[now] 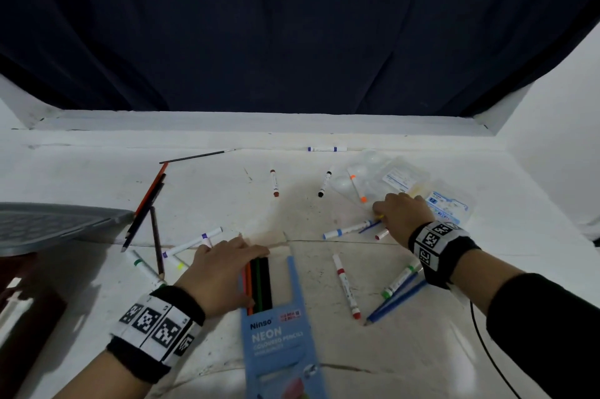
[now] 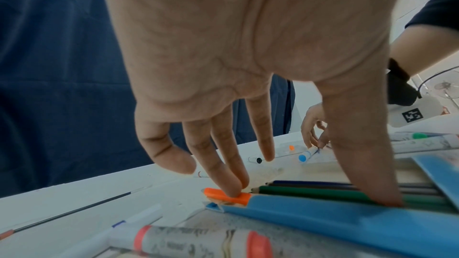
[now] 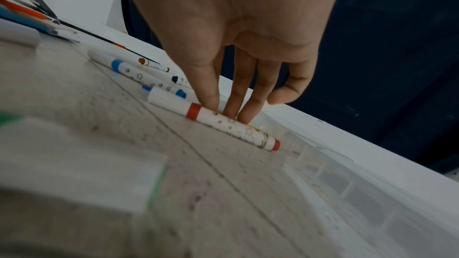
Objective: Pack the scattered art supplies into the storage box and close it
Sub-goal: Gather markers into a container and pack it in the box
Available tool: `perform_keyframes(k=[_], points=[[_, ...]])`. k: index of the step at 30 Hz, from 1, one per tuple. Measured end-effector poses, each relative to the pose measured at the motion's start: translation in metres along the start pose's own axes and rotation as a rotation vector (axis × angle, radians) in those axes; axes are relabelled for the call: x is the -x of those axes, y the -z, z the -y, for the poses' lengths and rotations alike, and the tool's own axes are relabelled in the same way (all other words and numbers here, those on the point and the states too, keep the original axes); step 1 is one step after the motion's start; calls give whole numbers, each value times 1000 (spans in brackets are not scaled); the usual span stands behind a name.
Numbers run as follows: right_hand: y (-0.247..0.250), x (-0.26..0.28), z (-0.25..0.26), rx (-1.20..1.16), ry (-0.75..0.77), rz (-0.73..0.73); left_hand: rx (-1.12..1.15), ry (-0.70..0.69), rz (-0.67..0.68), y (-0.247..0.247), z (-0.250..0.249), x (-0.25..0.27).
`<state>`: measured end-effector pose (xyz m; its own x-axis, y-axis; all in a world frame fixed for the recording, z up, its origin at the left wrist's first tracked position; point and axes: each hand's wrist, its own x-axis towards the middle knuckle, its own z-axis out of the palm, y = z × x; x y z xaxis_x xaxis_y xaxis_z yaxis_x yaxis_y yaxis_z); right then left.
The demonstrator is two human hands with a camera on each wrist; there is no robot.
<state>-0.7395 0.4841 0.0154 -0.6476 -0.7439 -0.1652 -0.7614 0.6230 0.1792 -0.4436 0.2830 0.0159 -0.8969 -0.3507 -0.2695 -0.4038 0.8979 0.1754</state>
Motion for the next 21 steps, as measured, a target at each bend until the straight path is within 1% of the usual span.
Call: perform_keyframes(k=[3, 7, 10, 12, 15, 18, 21], points=[[6, -3, 0, 14, 35, 8, 56, -4, -26, 1, 1, -1], [15, -3, 1, -19, 41, 32, 100, -37, -86, 2, 1, 0], [15, -4, 2, -35, 119, 33, 128, -63, -112, 1, 3, 1], [13, -5, 4, -67, 178, -20, 153, -81, -125, -1, 6, 1], [14, -6, 11, -249, 241, -145, 200, -114, -155, -2, 10, 2], [25, -4, 27, -462, 311, -260, 242, -122, -185, 4, 11, 1], [44, 3, 50, -725, 329, -374, 304, -126, -172, 7, 12, -1]])
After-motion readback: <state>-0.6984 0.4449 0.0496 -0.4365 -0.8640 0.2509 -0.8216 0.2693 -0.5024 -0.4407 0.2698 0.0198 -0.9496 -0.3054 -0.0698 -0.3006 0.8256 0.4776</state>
